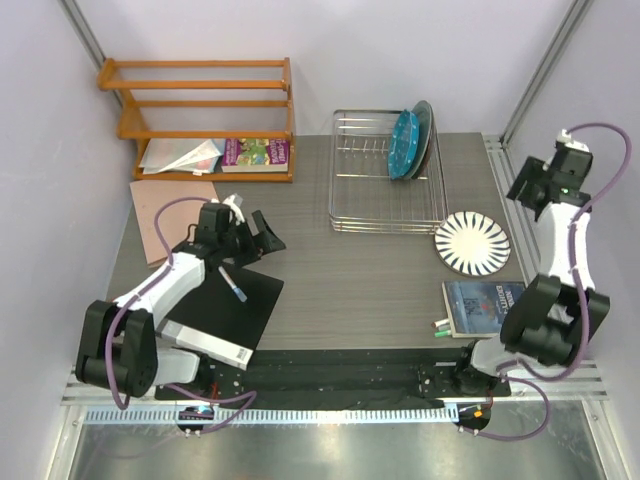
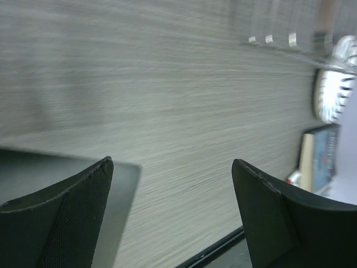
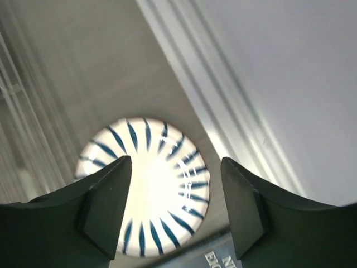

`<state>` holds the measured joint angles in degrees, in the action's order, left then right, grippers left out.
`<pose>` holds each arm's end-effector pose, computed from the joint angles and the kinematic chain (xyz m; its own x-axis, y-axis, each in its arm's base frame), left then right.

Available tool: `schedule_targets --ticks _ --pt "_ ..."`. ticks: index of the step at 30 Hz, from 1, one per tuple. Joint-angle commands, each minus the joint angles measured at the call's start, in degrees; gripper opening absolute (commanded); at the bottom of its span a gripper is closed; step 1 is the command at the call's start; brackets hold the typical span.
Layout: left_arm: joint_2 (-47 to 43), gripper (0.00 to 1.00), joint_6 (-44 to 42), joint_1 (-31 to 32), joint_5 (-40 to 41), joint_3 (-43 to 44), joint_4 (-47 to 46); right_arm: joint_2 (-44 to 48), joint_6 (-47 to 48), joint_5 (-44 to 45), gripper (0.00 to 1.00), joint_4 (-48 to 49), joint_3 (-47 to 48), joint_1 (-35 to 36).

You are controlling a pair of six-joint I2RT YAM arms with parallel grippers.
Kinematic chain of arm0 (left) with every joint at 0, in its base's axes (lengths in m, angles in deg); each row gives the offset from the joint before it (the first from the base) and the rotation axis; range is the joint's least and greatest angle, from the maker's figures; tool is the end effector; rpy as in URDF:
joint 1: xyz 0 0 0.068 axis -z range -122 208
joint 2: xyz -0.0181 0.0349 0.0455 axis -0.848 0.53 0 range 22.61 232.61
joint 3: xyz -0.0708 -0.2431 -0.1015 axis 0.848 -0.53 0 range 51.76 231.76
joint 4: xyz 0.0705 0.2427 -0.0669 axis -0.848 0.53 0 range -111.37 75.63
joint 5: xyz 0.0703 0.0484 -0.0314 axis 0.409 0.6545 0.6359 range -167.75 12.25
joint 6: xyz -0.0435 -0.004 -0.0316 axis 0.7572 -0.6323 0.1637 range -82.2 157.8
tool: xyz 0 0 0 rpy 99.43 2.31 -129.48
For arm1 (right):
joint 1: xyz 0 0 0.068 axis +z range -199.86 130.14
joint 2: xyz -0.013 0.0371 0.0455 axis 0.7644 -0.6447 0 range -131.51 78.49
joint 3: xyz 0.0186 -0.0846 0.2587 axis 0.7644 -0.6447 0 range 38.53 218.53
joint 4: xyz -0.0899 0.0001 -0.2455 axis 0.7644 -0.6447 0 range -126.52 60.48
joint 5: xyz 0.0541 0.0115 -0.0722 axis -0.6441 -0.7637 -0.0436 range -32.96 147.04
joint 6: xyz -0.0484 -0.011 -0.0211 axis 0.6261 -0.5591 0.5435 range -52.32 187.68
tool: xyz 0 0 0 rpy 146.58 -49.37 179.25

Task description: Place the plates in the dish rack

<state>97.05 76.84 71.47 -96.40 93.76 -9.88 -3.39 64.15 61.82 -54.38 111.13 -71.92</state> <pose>0.2557 -0.0731 0.2123 -0.8041 -0.4212 -0.4197 -0.0796 0.7757 -0.6260 0.2999 -0.1248 0.3330 -0.4922 0.2657 -0.8289 0.4695 0.8829 0.0042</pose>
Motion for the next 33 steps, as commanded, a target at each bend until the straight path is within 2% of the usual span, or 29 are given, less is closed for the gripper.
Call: schedule_targets --ticks 1,5,9,15,22,25,26,31,33 --pt "2.2 0.86 3.1 0.1 -8.7 3.3 -12.9 -7.8 3.2 -22.0 0.69 -14.2 2.2 -8.8" --pt "4.8 0.86 2.9 0.1 -11.0 5.1 -13.4 -11.8 7.1 -19.8 0.69 -13.8 2.0 -11.2" --pt "7.6 0.86 -1.4 0.1 -13.9 7.0 -11.5 -14.3 7.3 -16.4 0.69 -12.1 1.1 -11.7" --pt "9.9 0.86 -6.7 0.1 -13.3 7.9 -6.9 -16.6 6.5 -13.9 0.67 -7.9 -1.9 -11.7" --pt "13.2 0.88 -14.8 -0.2 -12.4 12.9 -0.6 -19.8 6.7 -14.5 0.64 -3.7 -5.7 -11.6" --pt "14.3 0.88 -16.5 -0.5 -11.9 13.7 0.3 -21.4 7.0 -15.4 0.60 -2.4 -6.8 -11.2" --pt "14.9 0.88 -17.0 -0.5 -11.8 13.9 0.6 -21.7 7.0 -15.8 0.56 -1.9 -6.9 -11.1" --pt "15.7 0.88 -18.5 -0.5 -11.2 14.2 1.3 -24.3 7.0 -17.3 0.52 -1.4 -6.3 -10.0" --pt "15.8 0.88 -18.7 -0.5 -11.1 13.8 1.3 -24.9 7.2 -17.8 0.40 -1.2 -6.3 -9.9"
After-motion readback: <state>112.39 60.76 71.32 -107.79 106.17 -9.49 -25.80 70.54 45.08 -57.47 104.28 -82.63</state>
